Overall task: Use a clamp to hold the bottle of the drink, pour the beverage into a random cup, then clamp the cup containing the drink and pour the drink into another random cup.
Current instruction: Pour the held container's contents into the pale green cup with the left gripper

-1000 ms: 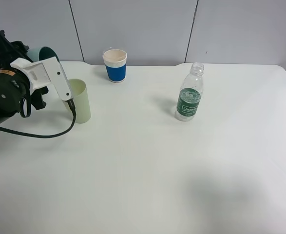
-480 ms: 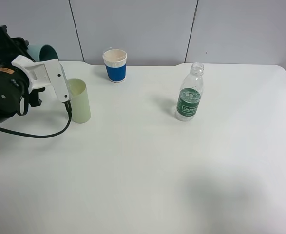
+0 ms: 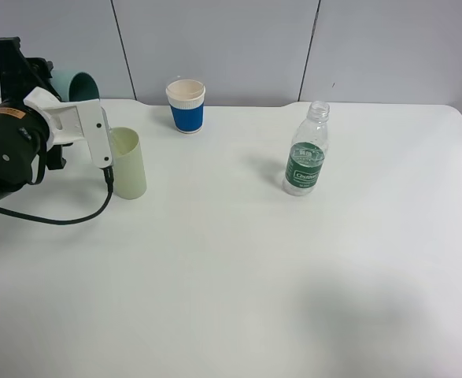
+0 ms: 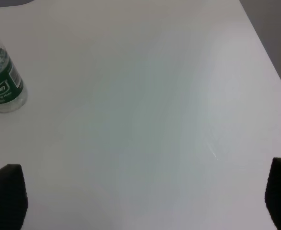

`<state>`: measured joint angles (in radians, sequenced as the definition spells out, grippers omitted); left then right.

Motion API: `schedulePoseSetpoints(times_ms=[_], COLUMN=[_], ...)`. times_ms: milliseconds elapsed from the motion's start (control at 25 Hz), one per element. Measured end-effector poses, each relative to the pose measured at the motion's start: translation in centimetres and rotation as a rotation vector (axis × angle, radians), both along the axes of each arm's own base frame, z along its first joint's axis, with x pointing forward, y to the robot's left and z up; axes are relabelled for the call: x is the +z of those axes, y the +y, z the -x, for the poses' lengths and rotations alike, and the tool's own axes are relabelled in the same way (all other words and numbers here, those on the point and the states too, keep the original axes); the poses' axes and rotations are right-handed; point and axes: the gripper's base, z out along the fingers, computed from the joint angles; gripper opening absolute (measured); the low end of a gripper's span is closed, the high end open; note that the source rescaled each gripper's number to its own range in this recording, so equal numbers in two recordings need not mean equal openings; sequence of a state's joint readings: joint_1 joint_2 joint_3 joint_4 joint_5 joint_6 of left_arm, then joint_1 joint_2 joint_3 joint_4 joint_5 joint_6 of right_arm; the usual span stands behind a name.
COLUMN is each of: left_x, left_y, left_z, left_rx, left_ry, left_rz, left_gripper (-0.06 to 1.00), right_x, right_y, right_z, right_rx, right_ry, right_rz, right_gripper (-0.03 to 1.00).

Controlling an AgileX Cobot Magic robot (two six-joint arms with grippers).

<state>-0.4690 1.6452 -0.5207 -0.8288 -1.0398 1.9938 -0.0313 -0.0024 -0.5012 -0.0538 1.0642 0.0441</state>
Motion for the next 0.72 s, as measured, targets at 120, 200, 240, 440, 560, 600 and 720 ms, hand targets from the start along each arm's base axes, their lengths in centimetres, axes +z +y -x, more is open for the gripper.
schedulePoseSetpoints(times_ms=[120, 200, 240, 440, 560, 600, 720], left_x=[0.2, 0.4, 0.5, 1.2, 1.6, 1.6, 1.8], left_y=[-0.1, -0.1, -0.1, -0.5, -0.8, -0.9, -1.2], left_z=[0.0, -0.1, -0.1, -0.2, -0.2, -0.2, -0.3], left_rx=[-0.008, -0.018, -0.023, -0.068, -0.104, -0.116, -0.151], left_ry=[-0.017, -0.034, -0.042, -0.1, -0.126, -0.131, -0.15], left_rz=[-0.015, -0.046, -0.069, -0.194, -0.255, -0.272, -0.336], left_gripper=[0.01, 0.01, 0.01, 0.01, 0.01, 0.01, 0.01], right_x=[0.0, 0.0, 0.0, 0.0, 0.0, 0.0, 0.0], right_y=[0.0, 0.0, 0.0, 0.0, 0.0, 0.0, 0.0], right_z=[0.0, 0.0, 0.0, 0.0, 0.0, 0.0, 0.0], right_rx=[0.0, 0.0, 0.0, 0.0, 0.0, 0.0, 0.0], right_ry=[0.0, 0.0, 0.0, 0.0, 0.0, 0.0, 0.0], right_rz=[0.0, 0.0, 0.0, 0.0, 0.0, 0.0, 0.0], right_gripper=[1.0, 1.0, 1.0, 1.0, 1.0, 1.0, 1.0])
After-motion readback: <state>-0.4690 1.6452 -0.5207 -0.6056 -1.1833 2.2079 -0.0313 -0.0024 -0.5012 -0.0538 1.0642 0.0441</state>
